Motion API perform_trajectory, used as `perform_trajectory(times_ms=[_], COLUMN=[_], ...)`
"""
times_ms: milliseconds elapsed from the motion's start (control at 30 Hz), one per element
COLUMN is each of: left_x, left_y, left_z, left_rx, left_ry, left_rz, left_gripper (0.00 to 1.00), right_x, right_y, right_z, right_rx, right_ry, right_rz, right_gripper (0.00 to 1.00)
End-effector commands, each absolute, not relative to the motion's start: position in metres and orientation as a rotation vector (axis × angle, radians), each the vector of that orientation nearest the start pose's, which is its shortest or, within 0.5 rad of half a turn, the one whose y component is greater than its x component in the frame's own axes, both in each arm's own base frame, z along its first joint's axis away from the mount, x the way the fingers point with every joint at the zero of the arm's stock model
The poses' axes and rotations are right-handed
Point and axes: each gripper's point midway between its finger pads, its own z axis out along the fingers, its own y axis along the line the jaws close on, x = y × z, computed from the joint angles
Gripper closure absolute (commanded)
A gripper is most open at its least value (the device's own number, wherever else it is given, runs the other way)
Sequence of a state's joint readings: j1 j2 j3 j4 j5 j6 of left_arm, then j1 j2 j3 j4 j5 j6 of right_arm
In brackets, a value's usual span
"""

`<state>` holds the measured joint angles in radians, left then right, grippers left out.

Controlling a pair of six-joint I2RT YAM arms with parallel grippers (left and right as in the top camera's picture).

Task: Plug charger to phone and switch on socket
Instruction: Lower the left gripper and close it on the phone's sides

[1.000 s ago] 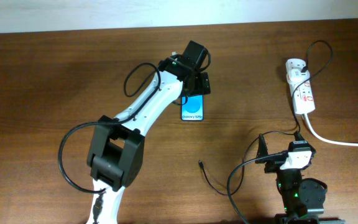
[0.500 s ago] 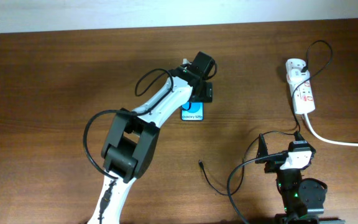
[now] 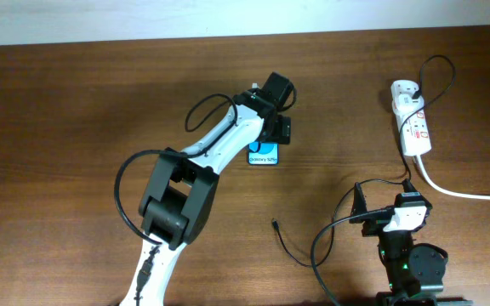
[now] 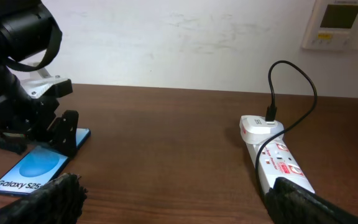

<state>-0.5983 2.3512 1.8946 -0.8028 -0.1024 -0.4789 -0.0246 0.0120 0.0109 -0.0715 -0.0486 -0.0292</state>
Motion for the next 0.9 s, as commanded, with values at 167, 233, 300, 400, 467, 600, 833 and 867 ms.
perform_trajectory(times_ms=[167,233,300,400,467,600,833,867], left_x=[0.431,0.427,0.425,0.421,0.417,0.408,0.337,0.332], left_y=[-0.287,-0.284,-0.283,-0.280,-0.278,-0.272,-0.250,-0.247], left_z=[-0.017,-0.018,-0.018,-0.017,-0.016,0.012,0.020,0.021], left_rx=[0.191,0.192,0.193,0.169,0.171,0.178,0.185,0.184], left_ry=[2.902,2.923,2.935,2.953,2.973,3.035,3.350,3.369], left_rz=[-0.118,-0.102,-0.099,-0.087,-0.070,-0.020,0.048,0.068], left_gripper=[0.01,0.01,0.05,0.04,0.12,0.16,0.09,0.07], right_x=[0.246,0.246,0.246,0.246,0.246,0.246,0.246,0.246], right_y=[0.001,0.001,0.001,0.001,0.001,0.001,0.001,0.001], right_z=[0.156,0.156,0.156,0.156,0.156,0.156,0.156,0.156], right_rx=[-0.029,-0.029,-0.029,-0.029,-0.029,-0.029,-0.029,-0.029], right_ry=[1.648,1.648,1.648,1.648,1.648,1.648,1.648,1.648], right_rz=[-0.001,-0.001,-0.001,-0.001,-0.001,-0.001,-0.001,-0.001], right_gripper=[0.02,0.02,0.02,0.02,0.02,0.02,0.02,0.02])
